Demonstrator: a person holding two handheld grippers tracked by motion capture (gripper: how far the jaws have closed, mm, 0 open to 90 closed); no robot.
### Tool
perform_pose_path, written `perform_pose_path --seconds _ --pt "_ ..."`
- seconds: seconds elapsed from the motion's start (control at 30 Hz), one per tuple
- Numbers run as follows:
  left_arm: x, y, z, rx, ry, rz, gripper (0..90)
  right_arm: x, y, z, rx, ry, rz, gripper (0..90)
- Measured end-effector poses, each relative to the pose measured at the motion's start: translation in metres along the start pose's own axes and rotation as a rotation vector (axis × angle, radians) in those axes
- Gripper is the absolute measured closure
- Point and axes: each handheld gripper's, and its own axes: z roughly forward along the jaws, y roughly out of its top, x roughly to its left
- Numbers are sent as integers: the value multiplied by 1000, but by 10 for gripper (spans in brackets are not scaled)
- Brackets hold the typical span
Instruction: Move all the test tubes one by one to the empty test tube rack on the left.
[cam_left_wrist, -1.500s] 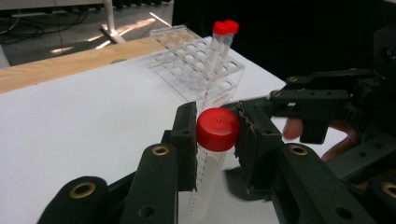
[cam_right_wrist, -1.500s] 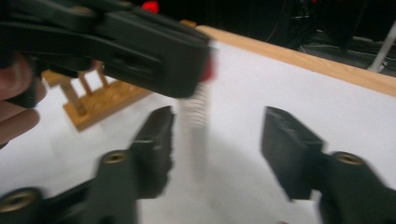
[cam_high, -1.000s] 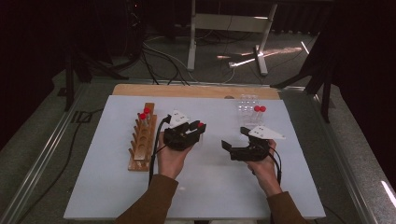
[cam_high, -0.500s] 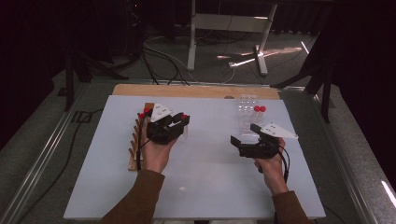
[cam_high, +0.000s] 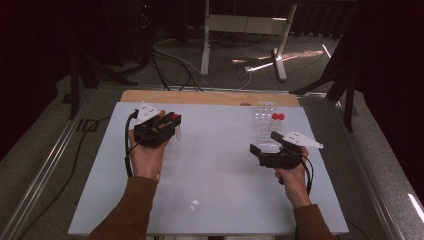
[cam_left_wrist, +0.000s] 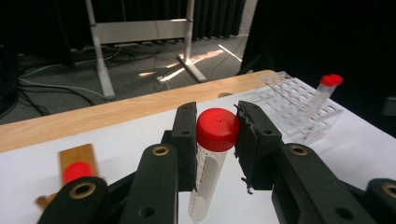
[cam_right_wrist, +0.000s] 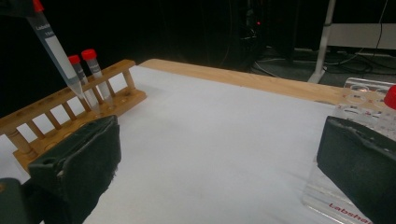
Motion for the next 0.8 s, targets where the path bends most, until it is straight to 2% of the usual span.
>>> perform_pose_path --seconds 0.47,0.67,0.8 --pt "30 -7 -15 -11 72 -53 710 -2 0 -1 0 -4 7 0" --pt "40 -10 -21 -9 99 -67 709 -4 0 -2 -3 -3 11 0" --pt "44 -11 -23 0 118 -61 709 -4 0 -2 0 -3 13 0"
